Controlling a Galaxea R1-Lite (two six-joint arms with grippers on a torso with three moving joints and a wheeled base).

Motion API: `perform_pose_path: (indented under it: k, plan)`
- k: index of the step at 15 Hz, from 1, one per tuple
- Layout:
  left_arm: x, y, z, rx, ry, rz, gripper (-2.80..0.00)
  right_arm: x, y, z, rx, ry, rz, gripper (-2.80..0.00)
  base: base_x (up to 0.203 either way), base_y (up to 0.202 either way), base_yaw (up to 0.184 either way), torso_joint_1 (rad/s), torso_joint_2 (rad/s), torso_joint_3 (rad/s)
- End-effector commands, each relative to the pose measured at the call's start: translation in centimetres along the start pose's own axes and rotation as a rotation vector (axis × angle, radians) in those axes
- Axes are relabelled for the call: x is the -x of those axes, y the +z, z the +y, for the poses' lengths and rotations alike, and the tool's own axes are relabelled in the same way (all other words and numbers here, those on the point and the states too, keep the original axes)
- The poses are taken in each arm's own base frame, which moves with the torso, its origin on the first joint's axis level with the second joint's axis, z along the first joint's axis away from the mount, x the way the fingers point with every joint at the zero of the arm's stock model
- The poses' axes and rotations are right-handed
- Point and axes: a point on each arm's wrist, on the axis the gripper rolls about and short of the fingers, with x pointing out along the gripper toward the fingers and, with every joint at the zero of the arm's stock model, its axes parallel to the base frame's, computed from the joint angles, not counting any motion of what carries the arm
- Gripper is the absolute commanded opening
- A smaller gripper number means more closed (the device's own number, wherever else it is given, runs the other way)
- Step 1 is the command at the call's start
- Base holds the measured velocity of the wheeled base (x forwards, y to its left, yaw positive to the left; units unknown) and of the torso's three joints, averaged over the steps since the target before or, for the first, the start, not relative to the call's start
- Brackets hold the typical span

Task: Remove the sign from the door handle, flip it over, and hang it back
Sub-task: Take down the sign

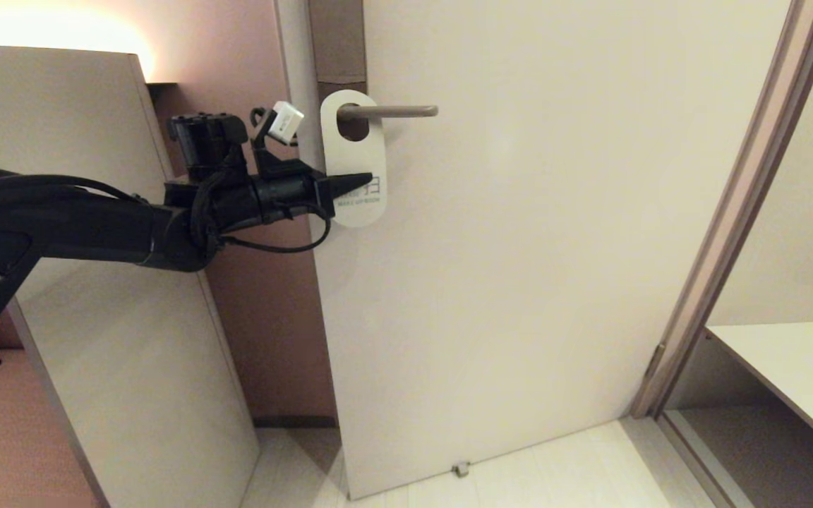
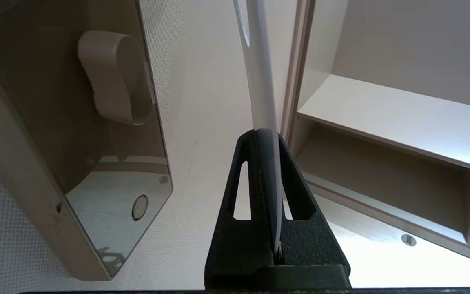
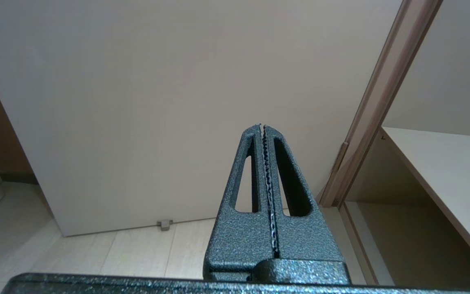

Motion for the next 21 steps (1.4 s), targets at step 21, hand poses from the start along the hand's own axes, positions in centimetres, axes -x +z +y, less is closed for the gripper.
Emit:
perform_pose_path:
  k: [21]
  plan:
    - [0.0, 0.4, -2.6, -0.014, -0.026, 0.01, -2.8, 0.0, 0.0, 0.0, 0.0, 0.001, 0.002, -2.8, 0.0, 0.0, 0.0, 0.0, 0.0, 0.0]
